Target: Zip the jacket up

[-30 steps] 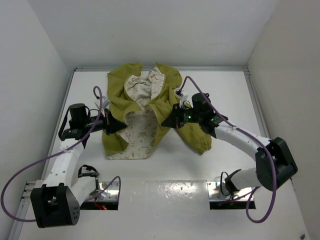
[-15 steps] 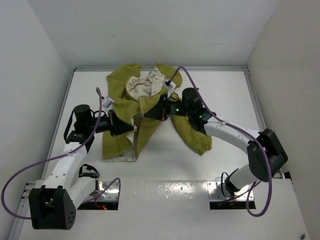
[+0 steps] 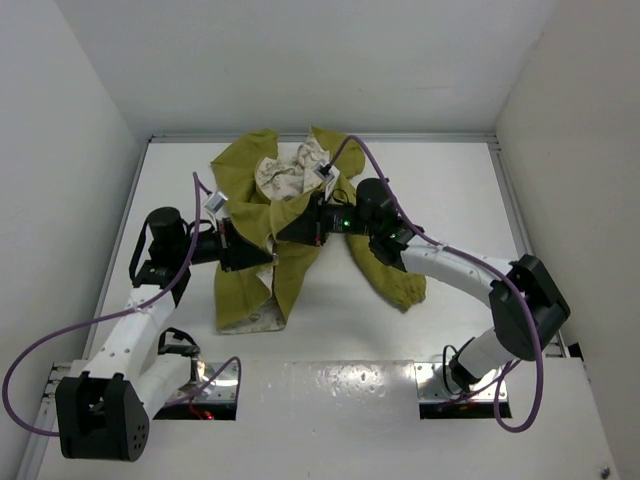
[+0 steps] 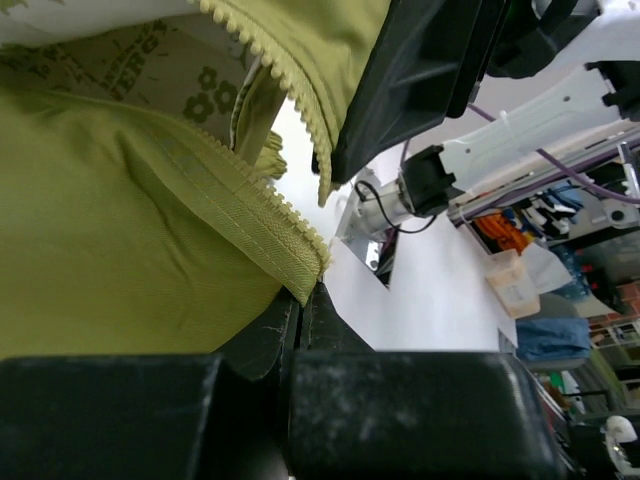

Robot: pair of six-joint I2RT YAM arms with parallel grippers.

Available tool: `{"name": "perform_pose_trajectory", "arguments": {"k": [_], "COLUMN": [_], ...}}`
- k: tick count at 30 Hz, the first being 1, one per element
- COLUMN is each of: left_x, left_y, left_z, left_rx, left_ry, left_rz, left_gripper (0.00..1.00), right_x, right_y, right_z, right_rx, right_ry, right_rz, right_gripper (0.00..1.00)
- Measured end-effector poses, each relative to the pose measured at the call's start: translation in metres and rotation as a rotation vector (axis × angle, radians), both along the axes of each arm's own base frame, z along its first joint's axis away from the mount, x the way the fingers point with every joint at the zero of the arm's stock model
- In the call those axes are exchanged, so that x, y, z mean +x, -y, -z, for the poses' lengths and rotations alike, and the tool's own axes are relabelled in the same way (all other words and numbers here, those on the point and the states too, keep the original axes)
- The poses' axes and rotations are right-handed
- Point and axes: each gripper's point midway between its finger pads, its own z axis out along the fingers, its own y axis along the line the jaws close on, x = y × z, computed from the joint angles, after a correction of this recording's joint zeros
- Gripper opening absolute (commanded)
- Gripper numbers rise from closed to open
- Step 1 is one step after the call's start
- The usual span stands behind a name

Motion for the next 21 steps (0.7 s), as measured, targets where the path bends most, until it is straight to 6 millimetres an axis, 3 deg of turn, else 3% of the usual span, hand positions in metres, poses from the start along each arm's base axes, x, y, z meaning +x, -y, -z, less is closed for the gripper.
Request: {"name": "perform_pose_trajectory", "arguments": {"k": [21], "left_x": [0.0], "left_y": [0.001], "left_z": [-0.022], "left_rx": [-0.054], "left_ry": [-0.024], "left_rz": [0.007], "left_gripper": [0.0], "right_x": [-0.012], "right_y": [-0.009], "right_z": [0.0], "right_rx": [0.007], "right_ry": [0.025], "right_rz": [-0.049], "right_gripper": [0.0]}}
